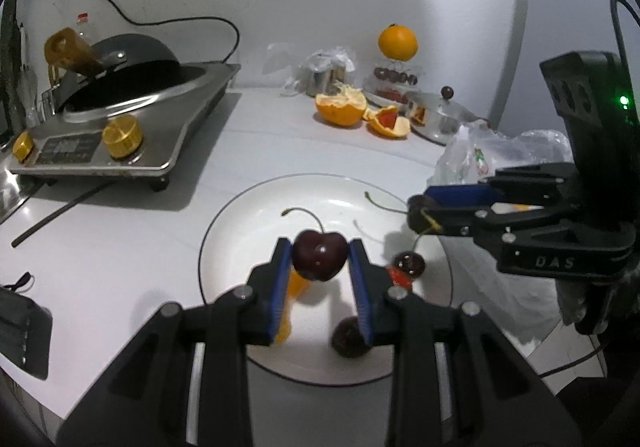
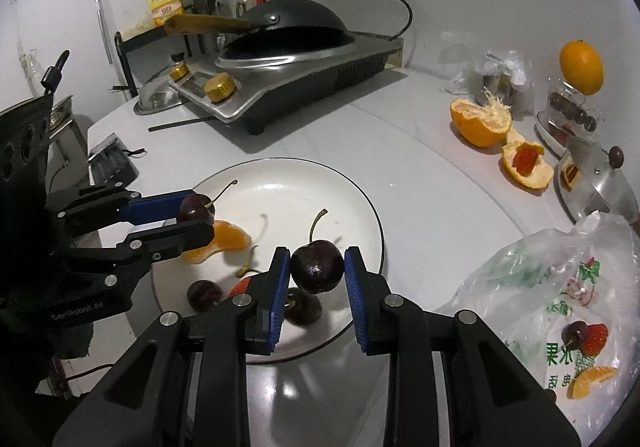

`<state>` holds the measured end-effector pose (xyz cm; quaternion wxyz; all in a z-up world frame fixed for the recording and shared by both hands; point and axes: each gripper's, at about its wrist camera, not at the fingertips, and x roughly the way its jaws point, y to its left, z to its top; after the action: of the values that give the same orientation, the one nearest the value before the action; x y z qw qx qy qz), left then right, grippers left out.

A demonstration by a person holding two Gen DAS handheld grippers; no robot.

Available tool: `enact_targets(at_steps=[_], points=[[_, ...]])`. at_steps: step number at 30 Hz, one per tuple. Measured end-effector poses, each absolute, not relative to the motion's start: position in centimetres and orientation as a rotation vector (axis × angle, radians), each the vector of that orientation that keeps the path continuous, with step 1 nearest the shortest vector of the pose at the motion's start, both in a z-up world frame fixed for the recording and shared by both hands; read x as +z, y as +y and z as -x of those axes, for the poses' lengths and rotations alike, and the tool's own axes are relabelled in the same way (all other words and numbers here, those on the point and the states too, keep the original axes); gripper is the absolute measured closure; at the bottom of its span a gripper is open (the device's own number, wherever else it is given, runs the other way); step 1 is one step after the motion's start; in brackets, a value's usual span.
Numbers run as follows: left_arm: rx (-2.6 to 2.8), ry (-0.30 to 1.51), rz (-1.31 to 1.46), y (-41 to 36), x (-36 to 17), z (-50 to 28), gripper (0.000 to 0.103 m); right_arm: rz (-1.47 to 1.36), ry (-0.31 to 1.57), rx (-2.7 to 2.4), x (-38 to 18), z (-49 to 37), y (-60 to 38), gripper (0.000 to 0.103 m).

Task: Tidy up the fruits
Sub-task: 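Carry both held cherries in the grippers over the white plate, then open the left gripper over the plate while the right gripper releases its cherry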

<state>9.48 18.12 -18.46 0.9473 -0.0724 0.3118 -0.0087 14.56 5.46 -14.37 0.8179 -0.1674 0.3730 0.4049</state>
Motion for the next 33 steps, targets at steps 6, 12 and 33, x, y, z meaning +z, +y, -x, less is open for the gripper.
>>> enact_targets(at_steps=[6,12,33], points=[[-0.031,0.652,0.145,18.2,-19.1,-10.6,0.073,0.356,0.825,0.86,-15.6,-15.7,6.0,0.073],[-0.041,0.67,0.146,18.0,-19.6,-11.4,0.073,0.356,0.845,0.861,-16.3,-16.2,6.3,0.073],[0.016,0.652,0.161,17.6,-18.1,-9.7,0.033,0.332,0.796,0.822,-14.1,-14.5,4.1,0.063]])
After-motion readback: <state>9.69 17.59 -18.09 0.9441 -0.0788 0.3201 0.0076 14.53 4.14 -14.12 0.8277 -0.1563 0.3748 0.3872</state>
